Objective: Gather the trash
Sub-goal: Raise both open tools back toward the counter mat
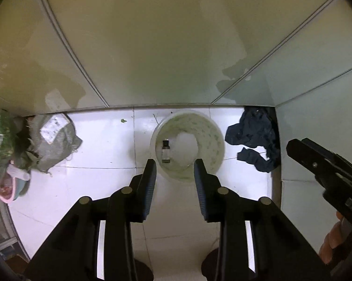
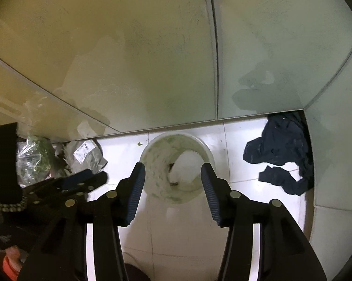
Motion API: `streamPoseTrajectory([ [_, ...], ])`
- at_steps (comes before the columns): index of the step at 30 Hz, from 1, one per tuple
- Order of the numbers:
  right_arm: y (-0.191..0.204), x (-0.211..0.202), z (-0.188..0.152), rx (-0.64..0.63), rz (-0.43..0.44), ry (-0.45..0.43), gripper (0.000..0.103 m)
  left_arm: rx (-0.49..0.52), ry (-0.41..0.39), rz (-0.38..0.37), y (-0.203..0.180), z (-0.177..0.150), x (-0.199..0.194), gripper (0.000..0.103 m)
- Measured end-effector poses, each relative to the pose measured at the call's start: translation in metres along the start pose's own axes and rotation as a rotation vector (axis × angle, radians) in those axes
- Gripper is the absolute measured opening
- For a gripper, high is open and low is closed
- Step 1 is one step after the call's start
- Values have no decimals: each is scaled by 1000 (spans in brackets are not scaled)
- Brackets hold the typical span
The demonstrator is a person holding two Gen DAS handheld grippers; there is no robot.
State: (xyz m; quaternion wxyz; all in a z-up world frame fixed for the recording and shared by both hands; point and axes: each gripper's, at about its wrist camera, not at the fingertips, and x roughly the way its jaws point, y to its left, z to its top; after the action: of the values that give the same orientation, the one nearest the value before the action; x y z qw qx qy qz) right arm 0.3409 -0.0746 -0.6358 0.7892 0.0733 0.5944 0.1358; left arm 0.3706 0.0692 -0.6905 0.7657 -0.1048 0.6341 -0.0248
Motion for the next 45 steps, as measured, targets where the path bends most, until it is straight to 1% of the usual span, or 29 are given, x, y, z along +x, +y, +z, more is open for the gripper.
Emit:
streamPoseTrajectory([
  [1, 5, -5, 2, -5, -6, 1, 46, 5, -7, 4, -3, 1, -16, 31],
  [2, 8, -18, 4, -9, -10, -2, 46, 14, -20, 12, -8, 2, -39, 31],
  [4, 9, -45, 10, -6, -8, -10, 46, 27, -40, 19, -15, 4, -70, 33],
  [5, 11, -60, 12, -8, -5, -16, 46, 37, -57, 23, -22, 5, -96, 34],
  [6, 13, -78, 15, -13, -9, -26, 46, 42, -67, 25, -27, 6, -110, 34],
  [7, 18, -85, 17, -15, -14, -35, 46, 52, -83, 29, -35, 8, -136, 34],
  [10, 28, -144, 27, -26, -17, -82, 46, 66, -127, 32, -54, 11, -195, 34],
  [13, 38, -207, 36, -33, -16, -144, 46, 62, -182, 11, -73, 14, -262, 34],
  [14, 42, -231, 39, -38, -16, -169, 46, 64, -212, 7, -81, 15, -291, 34],
  [16, 48, -276, 44, -45, -10, -222, 46, 69, -262, 10, -92, 16, -330, 34],
  [17, 52, -298, 45, -49, -8, -249, 46, 74, -303, 10, -101, 15, -361, 36],
  [18, 56, -326, 46, -56, -6, -287, 46, 75, -334, 10, -107, 14, -383, 37],
  [20, 62, -373, 48, -62, -6, -352, 46, 75, -397, 5, -119, 10, -423, 41],
  [21, 64, -394, 48, -65, -2, -381, 46, 76, -436, 3, -126, 7, -447, 42],
  [24, 67, -447, 46, -66, 18, -457, 46, 75, -525, 3, -143, 1, -500, 43],
  [26, 69, -484, 45, -85, 36, -510, 46, 65, -593, 7, -154, -5, -536, 47],
  [30, 75, -537, 48, -148, 52, -599, 46, 43, -696, 28, -170, -16, -587, 50],
  [33, 79, -562, 48, -192, 72, -645, 46, 23, -766, 42, -180, -22, -614, 54],
  [35, 81, -575, 49, -225, 76, -674, 46, 12, -805, 47, -183, -25, -629, 62],
  [37, 84, -582, 55, -254, 77, -695, 46, 3, -831, 52, -182, -24, -639, 66],
  [39, 88, -584, 63, -273, 78, -705, 46, -2, -845, 54, -181, -21, -645, 66],
  [42, 93, -585, 72, -281, 90, -712, 47, -8, -861, 55, -173, -7, -646, 66],
  [44, 95, -583, 78, -284, 93, -716, 48, -13, -864, 54, -162, 11, -642, 66],
  [45, 98, -578, 86, -286, 90, -717, 48, -14, -863, 55, -159, 16, -640, 66],
])
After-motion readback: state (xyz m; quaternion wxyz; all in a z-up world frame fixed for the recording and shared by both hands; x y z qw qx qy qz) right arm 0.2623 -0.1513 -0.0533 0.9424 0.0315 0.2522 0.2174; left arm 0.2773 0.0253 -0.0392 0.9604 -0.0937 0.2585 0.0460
